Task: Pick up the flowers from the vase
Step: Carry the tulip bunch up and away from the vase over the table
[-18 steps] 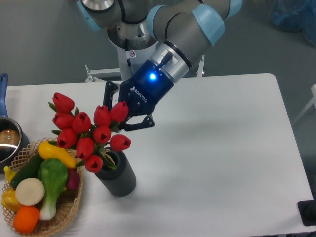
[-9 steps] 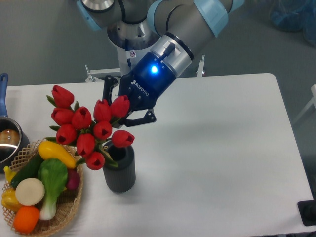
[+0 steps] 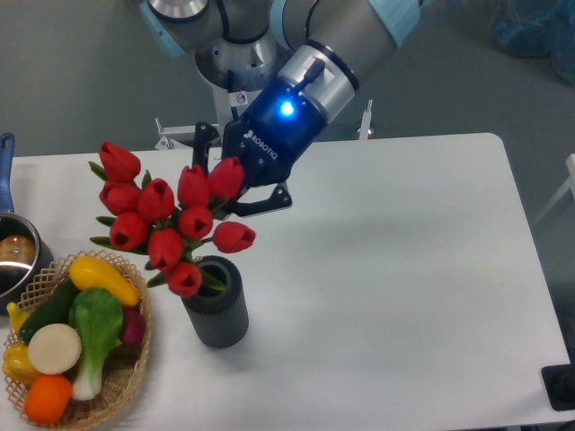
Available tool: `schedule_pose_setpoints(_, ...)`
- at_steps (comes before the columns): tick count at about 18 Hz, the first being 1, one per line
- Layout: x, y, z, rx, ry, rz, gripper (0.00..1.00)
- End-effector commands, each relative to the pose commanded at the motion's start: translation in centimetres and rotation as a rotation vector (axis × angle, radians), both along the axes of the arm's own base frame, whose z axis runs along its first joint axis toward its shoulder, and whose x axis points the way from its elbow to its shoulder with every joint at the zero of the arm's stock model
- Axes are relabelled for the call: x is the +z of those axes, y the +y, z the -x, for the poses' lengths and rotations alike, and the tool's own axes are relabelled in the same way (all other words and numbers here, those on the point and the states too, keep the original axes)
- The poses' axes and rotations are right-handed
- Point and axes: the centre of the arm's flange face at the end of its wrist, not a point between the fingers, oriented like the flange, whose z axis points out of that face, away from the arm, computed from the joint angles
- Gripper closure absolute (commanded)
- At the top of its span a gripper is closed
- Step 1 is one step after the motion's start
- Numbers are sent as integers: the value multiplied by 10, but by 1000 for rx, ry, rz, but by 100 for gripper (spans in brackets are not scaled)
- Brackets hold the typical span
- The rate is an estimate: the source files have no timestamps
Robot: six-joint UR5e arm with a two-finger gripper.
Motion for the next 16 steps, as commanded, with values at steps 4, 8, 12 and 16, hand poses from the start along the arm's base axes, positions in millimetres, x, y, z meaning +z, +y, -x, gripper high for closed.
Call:
schedule_pose_setpoints(4, 13, -40, 35, 67, 106, -25, 100)
schedule_pose_setpoints(8, 13, -77, 71, 136, 161, -30, 100)
schedule_pose_setpoints(12, 6, -108, 101, 200, 241, 6, 100)
schedule_pose_setpoints(16, -14, -134, 119, 218, 318, 35, 100)
